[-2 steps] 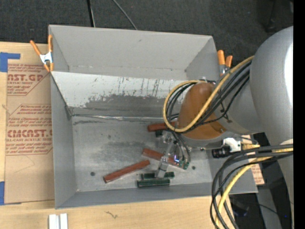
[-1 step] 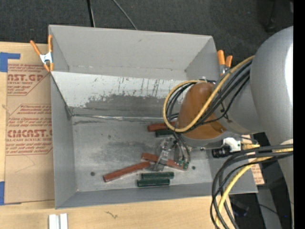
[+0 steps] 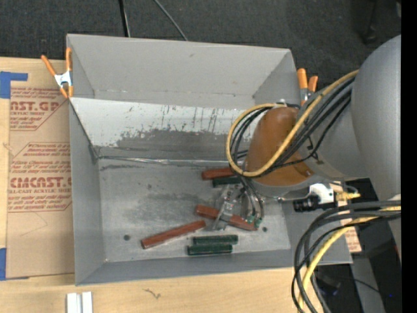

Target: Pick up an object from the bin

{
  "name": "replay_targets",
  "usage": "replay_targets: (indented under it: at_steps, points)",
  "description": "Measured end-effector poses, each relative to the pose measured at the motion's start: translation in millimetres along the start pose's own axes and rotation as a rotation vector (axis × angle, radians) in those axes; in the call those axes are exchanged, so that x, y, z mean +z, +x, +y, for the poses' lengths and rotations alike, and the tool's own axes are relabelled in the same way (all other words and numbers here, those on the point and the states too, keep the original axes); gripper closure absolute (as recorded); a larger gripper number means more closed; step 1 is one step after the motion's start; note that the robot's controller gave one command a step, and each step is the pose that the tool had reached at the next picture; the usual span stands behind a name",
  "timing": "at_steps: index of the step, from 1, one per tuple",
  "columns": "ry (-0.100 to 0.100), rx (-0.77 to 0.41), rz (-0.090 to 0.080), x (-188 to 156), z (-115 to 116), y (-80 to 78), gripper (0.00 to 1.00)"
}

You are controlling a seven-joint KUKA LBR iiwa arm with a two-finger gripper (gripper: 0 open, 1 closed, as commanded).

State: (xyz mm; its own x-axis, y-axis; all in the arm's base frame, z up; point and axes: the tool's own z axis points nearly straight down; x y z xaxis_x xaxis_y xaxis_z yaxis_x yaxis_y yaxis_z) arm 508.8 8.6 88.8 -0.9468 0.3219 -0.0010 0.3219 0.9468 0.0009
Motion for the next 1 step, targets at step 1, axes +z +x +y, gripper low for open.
replay_targets:
  at_steps: [1]
  points:
    - [0.0,0.0,0.001,-8.5,0.4,0.1,1.0]
